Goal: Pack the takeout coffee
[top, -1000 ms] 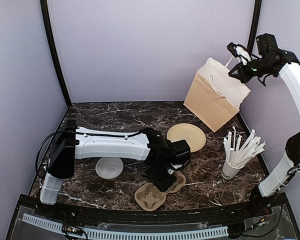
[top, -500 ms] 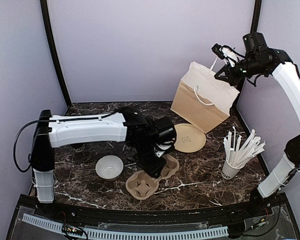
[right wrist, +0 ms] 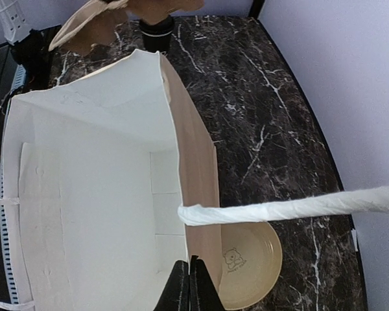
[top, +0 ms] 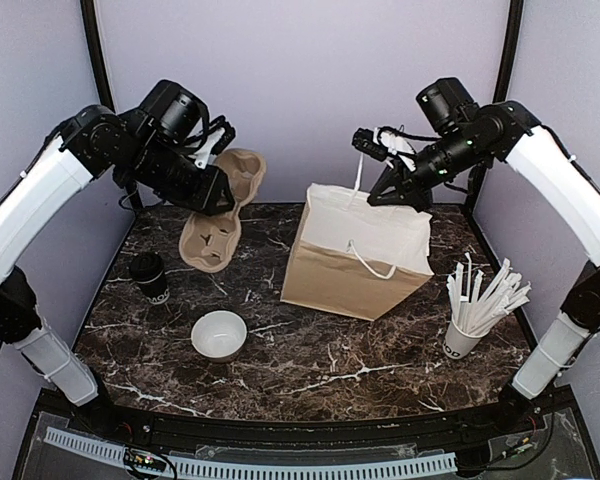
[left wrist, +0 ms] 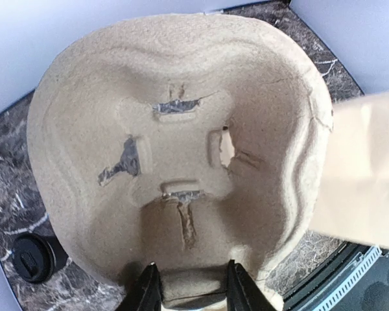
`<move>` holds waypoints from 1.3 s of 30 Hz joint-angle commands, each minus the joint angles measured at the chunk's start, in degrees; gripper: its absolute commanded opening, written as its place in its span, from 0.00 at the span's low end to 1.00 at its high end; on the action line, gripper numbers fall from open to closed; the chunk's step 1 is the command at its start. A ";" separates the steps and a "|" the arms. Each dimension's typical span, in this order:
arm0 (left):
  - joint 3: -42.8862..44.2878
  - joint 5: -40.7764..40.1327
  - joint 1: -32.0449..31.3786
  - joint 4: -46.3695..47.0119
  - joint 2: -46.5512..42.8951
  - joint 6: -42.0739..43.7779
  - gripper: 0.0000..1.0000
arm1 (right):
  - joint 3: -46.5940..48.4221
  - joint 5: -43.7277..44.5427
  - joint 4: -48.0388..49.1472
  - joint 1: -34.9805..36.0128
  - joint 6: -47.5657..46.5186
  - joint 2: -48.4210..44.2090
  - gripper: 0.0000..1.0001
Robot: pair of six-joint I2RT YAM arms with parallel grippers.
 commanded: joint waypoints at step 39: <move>-3.04 45.26 -6.44 32.46 0.04 25.30 0.35 | 1.71 -16.17 -10.64 -9.19 -10.01 -5.76 0.78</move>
